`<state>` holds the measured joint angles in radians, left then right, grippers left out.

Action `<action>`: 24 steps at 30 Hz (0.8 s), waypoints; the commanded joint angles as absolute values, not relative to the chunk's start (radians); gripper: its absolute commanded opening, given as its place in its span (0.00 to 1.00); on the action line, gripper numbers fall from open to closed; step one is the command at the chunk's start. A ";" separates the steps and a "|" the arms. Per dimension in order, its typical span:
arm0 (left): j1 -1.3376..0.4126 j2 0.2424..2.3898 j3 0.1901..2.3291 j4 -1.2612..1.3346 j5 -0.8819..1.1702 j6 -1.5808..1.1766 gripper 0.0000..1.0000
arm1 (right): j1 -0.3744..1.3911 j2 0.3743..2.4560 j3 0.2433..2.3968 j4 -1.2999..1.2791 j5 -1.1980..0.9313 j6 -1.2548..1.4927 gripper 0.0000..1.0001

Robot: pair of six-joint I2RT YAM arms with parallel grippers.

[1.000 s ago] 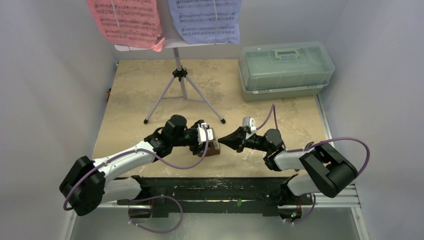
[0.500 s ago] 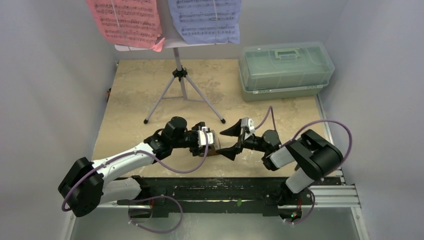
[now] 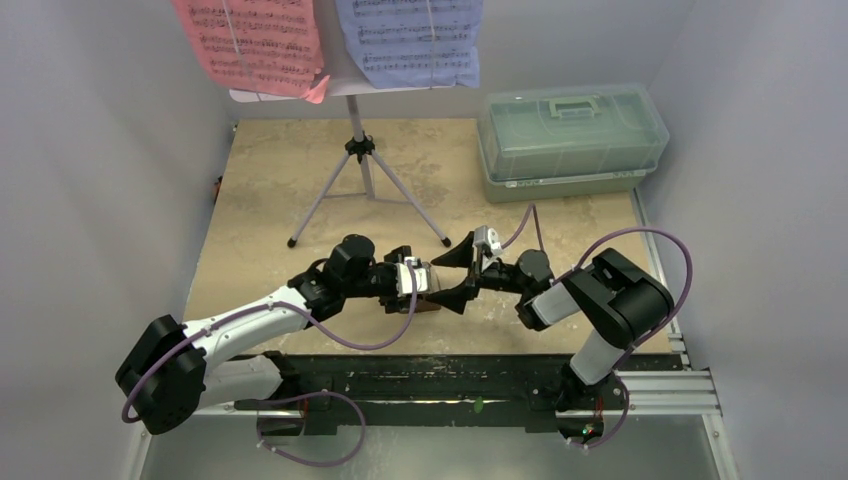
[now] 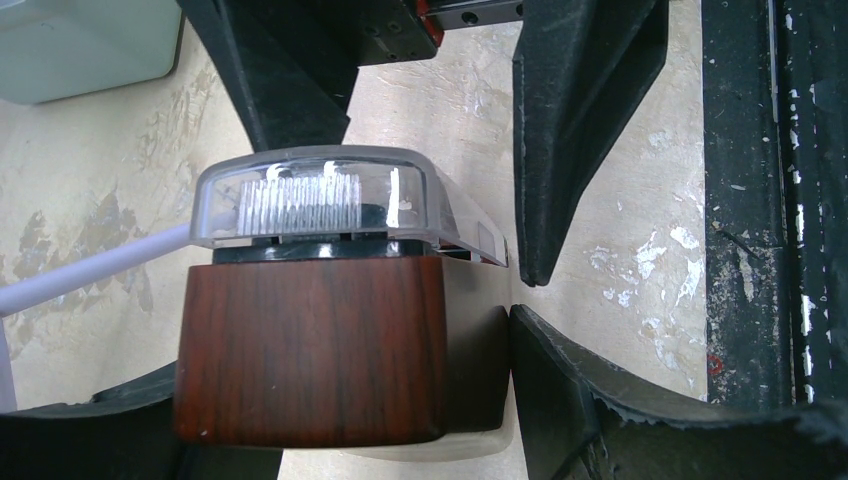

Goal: Set up the instrument practice props

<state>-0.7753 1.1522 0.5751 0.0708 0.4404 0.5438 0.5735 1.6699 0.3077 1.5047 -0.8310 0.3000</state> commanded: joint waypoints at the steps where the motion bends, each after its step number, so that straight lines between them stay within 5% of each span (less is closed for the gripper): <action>1: -0.790 1.154 0.566 0.060 0.467 0.567 0.14 | 0.569 1.656 0.355 1.829 -0.883 0.319 0.95; 19: -0.792 1.159 0.561 0.064 0.463 0.565 0.13 | 0.568 1.657 0.383 1.829 -0.973 0.340 0.72; 24: -0.791 1.160 0.562 0.061 0.461 0.568 0.12 | 0.569 1.646 0.378 1.826 -0.987 0.337 0.44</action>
